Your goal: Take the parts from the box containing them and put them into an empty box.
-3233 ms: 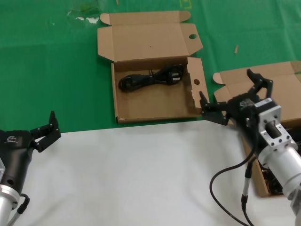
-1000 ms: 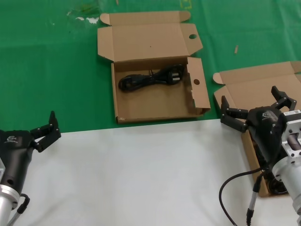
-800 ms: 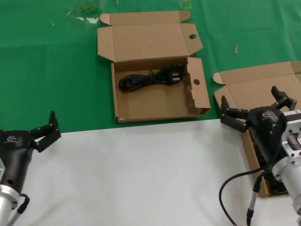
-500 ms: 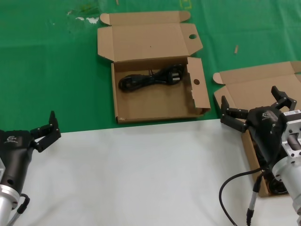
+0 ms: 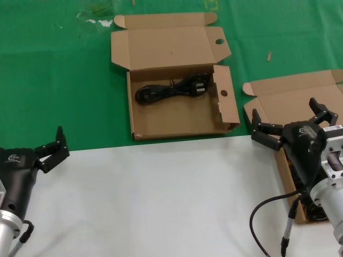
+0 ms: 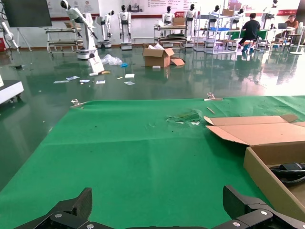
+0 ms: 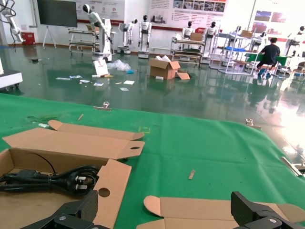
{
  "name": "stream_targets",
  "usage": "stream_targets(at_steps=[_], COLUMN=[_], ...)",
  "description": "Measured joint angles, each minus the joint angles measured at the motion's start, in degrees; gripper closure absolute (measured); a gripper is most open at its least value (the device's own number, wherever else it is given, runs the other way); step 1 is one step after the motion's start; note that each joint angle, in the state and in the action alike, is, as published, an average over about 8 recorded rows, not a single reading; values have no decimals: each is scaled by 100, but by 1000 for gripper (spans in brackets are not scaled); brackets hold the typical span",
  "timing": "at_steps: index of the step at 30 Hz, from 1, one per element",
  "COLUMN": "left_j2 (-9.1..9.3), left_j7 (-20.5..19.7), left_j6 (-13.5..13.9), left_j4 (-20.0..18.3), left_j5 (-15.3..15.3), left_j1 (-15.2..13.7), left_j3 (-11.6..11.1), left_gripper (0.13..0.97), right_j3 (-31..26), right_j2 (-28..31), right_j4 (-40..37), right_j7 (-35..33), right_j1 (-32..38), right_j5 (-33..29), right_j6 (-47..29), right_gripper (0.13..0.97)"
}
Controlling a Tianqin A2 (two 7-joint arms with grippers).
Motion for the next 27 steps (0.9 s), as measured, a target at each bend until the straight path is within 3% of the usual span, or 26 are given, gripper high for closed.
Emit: stream_targets(at_steps=[27], left_j2=[0], left_j7=[0], left_j6=[0], left_j4=[0], left_j5=[0], left_j1=[0], left_j3=[0], left_gripper=[132], right_j3=[0], right_j2=[0], right_j4=[0], right_j7=[0], right_j1=[0], right_j5=[0], right_j6=[0], right_gripper=[129])
